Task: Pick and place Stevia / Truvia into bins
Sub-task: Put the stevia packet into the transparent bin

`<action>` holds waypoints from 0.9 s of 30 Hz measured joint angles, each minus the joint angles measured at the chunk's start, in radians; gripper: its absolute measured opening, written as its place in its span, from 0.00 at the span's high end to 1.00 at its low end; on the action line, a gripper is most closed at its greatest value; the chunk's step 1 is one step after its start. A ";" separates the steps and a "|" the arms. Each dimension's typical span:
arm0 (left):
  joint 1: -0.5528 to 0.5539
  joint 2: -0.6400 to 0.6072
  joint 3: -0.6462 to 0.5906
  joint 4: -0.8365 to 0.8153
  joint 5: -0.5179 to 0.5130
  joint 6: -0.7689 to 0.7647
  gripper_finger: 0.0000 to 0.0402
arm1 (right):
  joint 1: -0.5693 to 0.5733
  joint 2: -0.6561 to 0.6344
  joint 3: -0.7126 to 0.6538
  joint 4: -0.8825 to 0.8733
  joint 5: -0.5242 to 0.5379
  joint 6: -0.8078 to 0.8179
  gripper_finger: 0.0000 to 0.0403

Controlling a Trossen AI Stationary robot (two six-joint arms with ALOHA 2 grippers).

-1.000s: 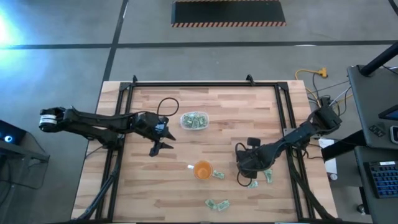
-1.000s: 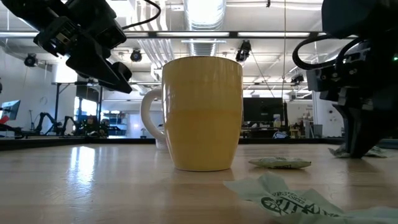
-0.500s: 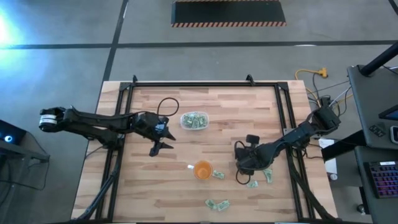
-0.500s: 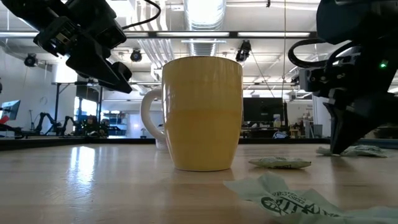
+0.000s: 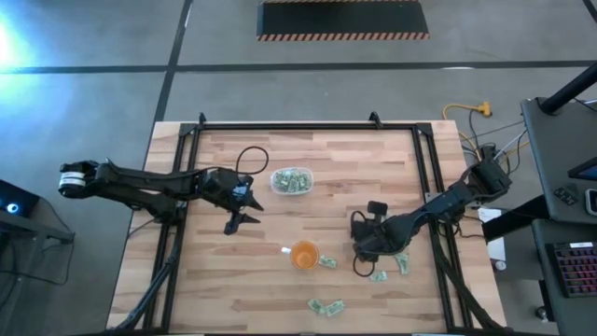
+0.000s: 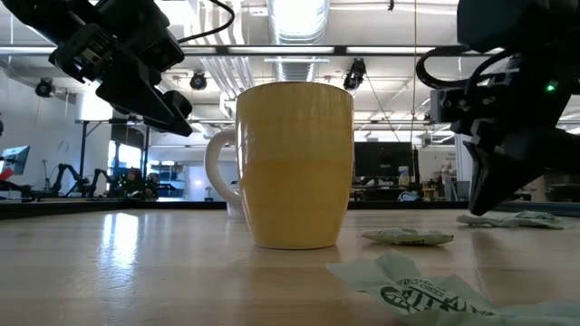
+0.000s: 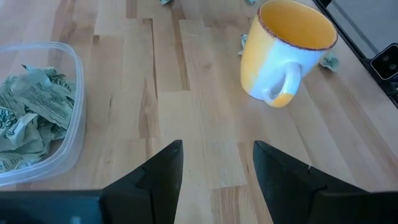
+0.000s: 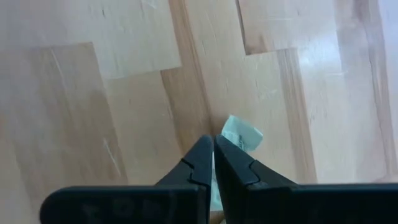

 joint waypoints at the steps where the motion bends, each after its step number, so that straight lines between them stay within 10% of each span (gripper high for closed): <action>1: 0.000 0.000 0.000 0.000 0.000 0.000 0.56 | 0.000 0.000 0.002 0.000 0.000 0.003 0.98; 27: 0.000 0.000 -0.001 -0.001 0.000 0.000 0.56 | -0.016 0.026 -0.019 0.003 0.054 0.111 0.72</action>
